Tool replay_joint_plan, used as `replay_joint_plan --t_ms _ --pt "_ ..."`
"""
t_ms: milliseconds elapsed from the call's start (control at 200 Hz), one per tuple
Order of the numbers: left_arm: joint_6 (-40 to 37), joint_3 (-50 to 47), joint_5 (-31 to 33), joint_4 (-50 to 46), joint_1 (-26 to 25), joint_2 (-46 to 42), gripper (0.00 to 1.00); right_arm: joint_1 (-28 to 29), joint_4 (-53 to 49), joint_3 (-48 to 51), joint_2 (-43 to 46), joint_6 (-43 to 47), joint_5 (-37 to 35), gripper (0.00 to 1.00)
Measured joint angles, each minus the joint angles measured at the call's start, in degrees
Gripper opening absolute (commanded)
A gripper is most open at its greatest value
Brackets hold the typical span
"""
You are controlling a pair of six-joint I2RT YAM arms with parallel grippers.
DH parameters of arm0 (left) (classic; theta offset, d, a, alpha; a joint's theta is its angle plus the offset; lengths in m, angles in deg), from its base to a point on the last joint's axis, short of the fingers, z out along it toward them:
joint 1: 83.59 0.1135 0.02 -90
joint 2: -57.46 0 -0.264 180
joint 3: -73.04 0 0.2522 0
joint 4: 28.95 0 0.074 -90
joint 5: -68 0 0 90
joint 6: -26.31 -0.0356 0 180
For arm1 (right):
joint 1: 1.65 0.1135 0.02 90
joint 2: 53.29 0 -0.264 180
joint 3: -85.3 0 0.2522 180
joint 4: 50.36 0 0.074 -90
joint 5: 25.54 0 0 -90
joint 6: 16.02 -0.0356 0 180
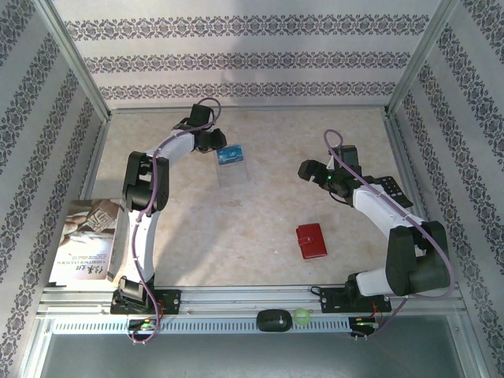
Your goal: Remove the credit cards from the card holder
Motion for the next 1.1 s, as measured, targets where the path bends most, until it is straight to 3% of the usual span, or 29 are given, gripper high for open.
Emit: replay_joint_plan --t_ms 330,485,719,1099 --pt "-0.15 -0.66 -2.67 0.81 -5.35 -0.04 0.21 1.14 0.50 0.20 0.00 -0.28 0.00 0.92" --pt "0.26 -3.87 -2.84 2.71 -6.78 -1.77 0.25 1.77 0.44 1.18 0.11 -1.33 0.00 0.91" --pt "3.08 -13.92 0.98 4.57 -6.78 -8.81 0.45 2.64 -0.28 3.56 2.64 -3.02 -0.28 0.90" --pt "6.62 -33.03 4.20 14.08 -4.07 -28.76 0.70 6.32 -7.54 3.80 4.26 -3.17 -3.04 0.87"
